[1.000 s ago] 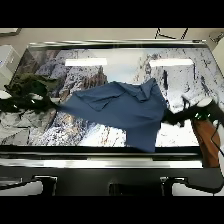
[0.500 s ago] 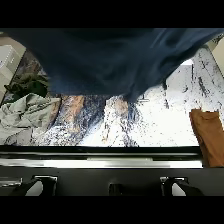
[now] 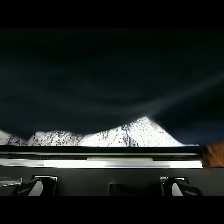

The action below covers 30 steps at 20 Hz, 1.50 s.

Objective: Fold the clothes and pants, and hang the long-sleeved shirts on hangers.

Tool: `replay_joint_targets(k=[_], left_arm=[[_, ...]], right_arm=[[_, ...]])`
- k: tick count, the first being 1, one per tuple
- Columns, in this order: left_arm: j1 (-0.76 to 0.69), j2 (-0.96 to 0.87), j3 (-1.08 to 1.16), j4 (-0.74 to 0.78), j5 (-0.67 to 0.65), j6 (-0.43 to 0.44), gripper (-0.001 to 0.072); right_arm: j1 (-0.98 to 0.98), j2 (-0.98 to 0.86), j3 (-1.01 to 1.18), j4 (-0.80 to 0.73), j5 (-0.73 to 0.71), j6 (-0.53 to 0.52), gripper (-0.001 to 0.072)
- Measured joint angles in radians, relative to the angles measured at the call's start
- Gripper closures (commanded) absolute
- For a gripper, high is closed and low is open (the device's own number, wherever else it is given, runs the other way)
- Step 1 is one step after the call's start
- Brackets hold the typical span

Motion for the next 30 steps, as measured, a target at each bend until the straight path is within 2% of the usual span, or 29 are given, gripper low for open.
replay_joint_targets(k=[5, 7, 9, 11, 14, 19, 22, 26, 28, 30], left_arm=[[-0.022, -0.151, -0.126, 0.032, -0.231, -0.055, 0.0679], [-0.053, -0.238, -0.266, 0.041, -0.291, -0.056, 0.0679], [-0.088, -0.327, -0.431, 0.058, -0.304, -0.045, 0.0678], [-0.119, -0.439, -0.596, 0.053, -0.262, -0.037, 0.0678], [-0.136, -0.623, -0.706, 0.035, -0.154, -0.034, 0.0678], [-0.144, -0.855, -0.631, -0.027, 0.057, -0.027, 0.0678], [-0.169, -0.926, -0.554, -0.046, 0.175, -0.026, 0.0678], [-0.231, -0.997, -0.499, -0.054, 0.286, -0.024, 0.0678], [-0.251, -1.013, -0.487, -0.055, 0.282, -0.025, 0.0678], [-0.244, -1.002, -0.470, -0.046, 0.224, -0.025, 0.0678]], right_arm=[[0.005, -0.212, -0.069, 0.031, 0.308, 0.037, 0.0679], [0.038, -0.325, -0.193, 0.045, 0.412, 0.044, 0.0679], [0.098, -0.431, -0.373, 0.045, 0.428, 0.060, 0.0678], [0.152, -0.539, -0.525, 0.046, 0.350, 0.091, 0.0678], [0.194, -0.712, -0.628, 0.074, 0.164, 0.148, 0.0677], [0.214, -0.859, -0.645, 0.106, -0.283, 0.183, 0.0677], [0.217, -0.892, -0.645, 0.112, -0.475, 0.195, 0.0677], [0.218, -0.938, -0.645, 0.111, -0.528, 0.249, 0.0677], [0.212, -0.941, -0.639, 0.111, -0.492, 0.276, 0.0676], [0.188, -0.919, -0.613, 0.111, -0.400, 0.284, 0.0676]])
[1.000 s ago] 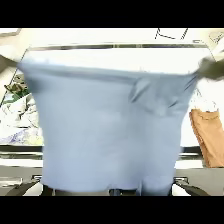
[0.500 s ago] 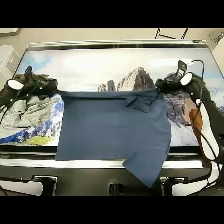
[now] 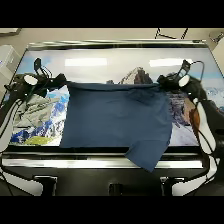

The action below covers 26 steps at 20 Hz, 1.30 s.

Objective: Fold the clothes and pants, and hang the long-sleeved shirts on hangers.

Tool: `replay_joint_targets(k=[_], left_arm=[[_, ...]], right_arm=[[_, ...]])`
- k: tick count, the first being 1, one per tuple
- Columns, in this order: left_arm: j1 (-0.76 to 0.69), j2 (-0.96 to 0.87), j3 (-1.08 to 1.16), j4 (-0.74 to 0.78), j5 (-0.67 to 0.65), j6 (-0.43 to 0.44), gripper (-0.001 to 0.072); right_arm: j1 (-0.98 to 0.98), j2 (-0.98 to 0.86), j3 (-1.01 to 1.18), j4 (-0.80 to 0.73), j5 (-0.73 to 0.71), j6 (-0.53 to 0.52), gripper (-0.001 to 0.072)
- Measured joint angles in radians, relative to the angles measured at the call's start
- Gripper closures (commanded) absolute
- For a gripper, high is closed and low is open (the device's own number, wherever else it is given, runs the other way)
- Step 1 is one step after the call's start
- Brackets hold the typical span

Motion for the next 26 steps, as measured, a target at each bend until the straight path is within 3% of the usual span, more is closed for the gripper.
replay_joint_targets(k=[5, 7, 14, 15, 16, 17, 18, 20, 22, 26], left_arm=[[0.077, 0.059, 0.003, 0.124, -0.381, 0.000, 0.0678], [0.093, 0.065, -0.045, 0.161, -0.491, 0.000, 0.0678], [0.106, 0.069, -0.191, 0.177, -0.566, 0.017, 0.0676], [0.106, 0.069, -0.197, 0.174, -0.570, 0.019, 0.0621], [0.108, 0.070, -0.200, 0.169, -0.579, 0.023, 0.0460], [0.111, 0.070, -0.198, 0.164, -0.594, 0.028, 0.0278], [0.118, 0.070, -0.190, 0.161, -0.617, 0.035, 0.0202], [0.145, 0.075, -0.164, 0.151, -0.688, 0.048, 0.0202], [0.185, 0.090, -0.159, 0.157, -0.772, 0.059, 0.0284], [0.249, 0.169, -0.337, 0.209, -0.856, 0.075, 0.0288]], right_arm=[[-0.080, 0.089, 0.025, -0.028, 0.458, -0.050, 0.0676], [-0.084, 0.100, -0.025, -0.051, 0.578, -0.057, 0.0676], [-0.082, 0.085, -0.159, -0.051, 0.631, -0.057, 0.0675], [-0.082, 0.085, -0.163, -0.047, 0.628, -0.052, 0.0674], [-0.085, 0.086, -0.164, -0.044, 0.628, -0.048, 0.0590], [-0.090, 0.089, -0.158, -0.041, 0.633, -0.044, 0.0345], [-0.101, 0.095, -0.143, -0.040, 0.648, -0.039, 0.0173], [-0.143, 0.112, -0.091, -0.032, 0.699, -0.048, 0.0144], [-0.206, 0.140, -0.056, -0.038, 0.784, -0.068, 0.0144], [-0.303, 0.233, -0.152, -0.102, 0.904, -0.106, 0.0145]])
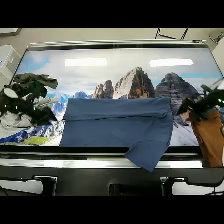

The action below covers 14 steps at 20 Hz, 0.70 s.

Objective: Fold the clothes and pants, and hang the long-sleeved shirts on hangers.

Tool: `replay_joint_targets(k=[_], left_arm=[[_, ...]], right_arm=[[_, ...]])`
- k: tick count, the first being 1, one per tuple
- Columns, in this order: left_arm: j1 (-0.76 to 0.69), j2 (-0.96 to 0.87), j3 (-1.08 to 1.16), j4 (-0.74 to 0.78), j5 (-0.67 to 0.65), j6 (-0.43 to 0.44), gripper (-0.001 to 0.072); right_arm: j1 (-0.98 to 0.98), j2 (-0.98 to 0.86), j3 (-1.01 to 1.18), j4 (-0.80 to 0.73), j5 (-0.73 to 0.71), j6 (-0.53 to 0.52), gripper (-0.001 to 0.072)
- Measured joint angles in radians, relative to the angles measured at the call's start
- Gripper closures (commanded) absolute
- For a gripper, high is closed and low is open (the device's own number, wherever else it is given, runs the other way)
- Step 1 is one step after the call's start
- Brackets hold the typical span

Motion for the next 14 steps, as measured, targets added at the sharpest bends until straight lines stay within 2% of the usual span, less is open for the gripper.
replay_joint_targets(k=[4, 5, 8, 9, 10, 12, 14], left_arm=[[0.031, 0.098, -0.270, -0.002, 0.071, 0.069, 0.0290], [0.033, 0.111, -0.317, -0.021, 0.095, 0.085, 0.0341], [0.023, 0.132, -0.403, -0.076, 0.144, 0.111, 0.0362], [0.015, 0.135, -0.419, -0.085, 0.163, 0.114, 0.0557], [0.007, 0.137, -0.430, -0.088, 0.187, 0.114, 0.0676], [-0.006, 0.141, -0.444, -0.101, 0.219, 0.109, 0.0677], [-0.013, 0.143, -0.452, -0.113, 0.236, 0.106, 0.0677]], right_arm=[[-0.029, 0.093, -0.181, -0.023, 0.015, -0.045, 0.0146], [-0.032, 0.106, -0.212, -0.025, 0.015, -0.052, 0.0147], [-0.037, 0.128, -0.259, -0.017, 0.018, -0.068, 0.0148], [-0.038, 0.131, -0.267, -0.014, 0.018, -0.068, 0.0150], [-0.038, 0.134, -0.275, -0.010, 0.019, -0.069, 0.0150], [-0.039, 0.145, -0.306, -0.007, 0.018, -0.076, 0.0142], [-0.039, 0.171, -0.381, -0.003, -0.005, -0.088, 0.0088]])
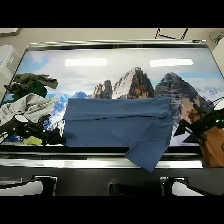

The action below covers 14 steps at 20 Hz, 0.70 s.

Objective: Fold the clothes and pants, and hang the long-sleeved shirts on hangers.

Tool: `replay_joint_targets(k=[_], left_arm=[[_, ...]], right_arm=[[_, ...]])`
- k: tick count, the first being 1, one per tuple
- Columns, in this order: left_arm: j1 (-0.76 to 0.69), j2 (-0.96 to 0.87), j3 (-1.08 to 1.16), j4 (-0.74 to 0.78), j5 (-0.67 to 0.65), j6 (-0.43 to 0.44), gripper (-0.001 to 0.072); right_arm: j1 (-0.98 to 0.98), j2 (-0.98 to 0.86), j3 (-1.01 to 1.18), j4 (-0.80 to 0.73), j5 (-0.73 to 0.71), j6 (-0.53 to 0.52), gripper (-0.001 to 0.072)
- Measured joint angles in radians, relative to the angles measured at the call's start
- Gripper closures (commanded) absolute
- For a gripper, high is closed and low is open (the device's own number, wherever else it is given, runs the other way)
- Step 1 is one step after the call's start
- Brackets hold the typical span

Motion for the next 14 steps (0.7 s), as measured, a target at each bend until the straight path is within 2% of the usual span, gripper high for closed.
replay_joint_targets(k=[3, 6, 8, 9, 10, 14], left_arm=[[-0.005, 0.008, -0.006, -0.005, 0.016, -0.003, 0.0677], [-0.007, 0.027, -0.008, -0.006, 0.039, -0.007, 0.0677], [-0.007, 0.041, -0.008, -0.005, 0.047, -0.008, 0.0677], [-0.007, 0.046, -0.008, -0.004, 0.048, -0.009, 0.0677], [-0.007, 0.050, -0.008, -0.003, 0.050, -0.011, 0.0677], [-0.006, 0.060, 0.011, -0.010, 0.029, -0.011, 0.0677]], right_arm=[[0.000, 0.038, -0.169, 0.056, -0.076, -0.041, 0.0098], [0.000, 0.051, -0.304, 0.150, -0.177, -0.084, 0.0174], [0.000, 0.057, -0.365, 0.209, -0.213, -0.100, 0.0303], [0.000, 0.058, -0.389, 0.244, -0.237, -0.106, 0.0413], [0.000, 0.059, -0.407, 0.262, -0.259, -0.113, 0.0668], [0.000, 0.058, -0.398, 0.289, -0.302, -0.146, 0.0678]])
